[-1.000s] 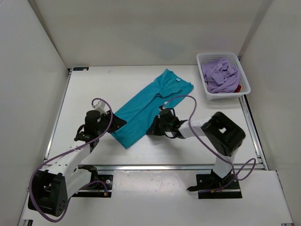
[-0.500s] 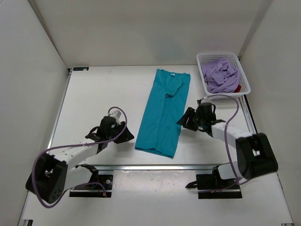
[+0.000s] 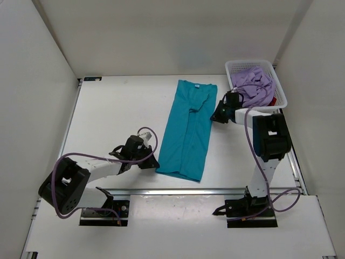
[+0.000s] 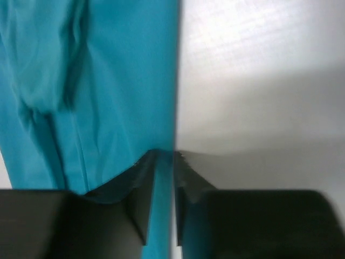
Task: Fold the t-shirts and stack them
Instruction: Rotate the tshirt 81 degrees
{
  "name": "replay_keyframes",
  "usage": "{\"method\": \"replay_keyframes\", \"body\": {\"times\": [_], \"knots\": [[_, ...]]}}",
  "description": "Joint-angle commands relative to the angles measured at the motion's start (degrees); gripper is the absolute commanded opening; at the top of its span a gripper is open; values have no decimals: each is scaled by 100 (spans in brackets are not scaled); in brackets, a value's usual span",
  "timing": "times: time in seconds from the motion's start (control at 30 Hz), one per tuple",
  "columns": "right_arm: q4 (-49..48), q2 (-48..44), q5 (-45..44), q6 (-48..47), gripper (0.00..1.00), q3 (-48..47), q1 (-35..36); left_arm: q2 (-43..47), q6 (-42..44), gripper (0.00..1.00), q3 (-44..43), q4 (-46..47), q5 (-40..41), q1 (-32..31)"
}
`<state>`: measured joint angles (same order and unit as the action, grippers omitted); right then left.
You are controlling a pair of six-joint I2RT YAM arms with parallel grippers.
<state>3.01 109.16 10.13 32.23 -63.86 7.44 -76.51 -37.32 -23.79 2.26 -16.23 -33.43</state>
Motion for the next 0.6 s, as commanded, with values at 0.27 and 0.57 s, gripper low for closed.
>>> {"method": "replay_keyframes", "body": {"times": [0.27,0.57], "knots": [[1420,1765,727,-691,3,-2965,627,1103,-398,26,885,99,-363,126],[1248,-4,385,-605,43,-1548,521,1244,-311,45,797,-112,-249,267]]}}
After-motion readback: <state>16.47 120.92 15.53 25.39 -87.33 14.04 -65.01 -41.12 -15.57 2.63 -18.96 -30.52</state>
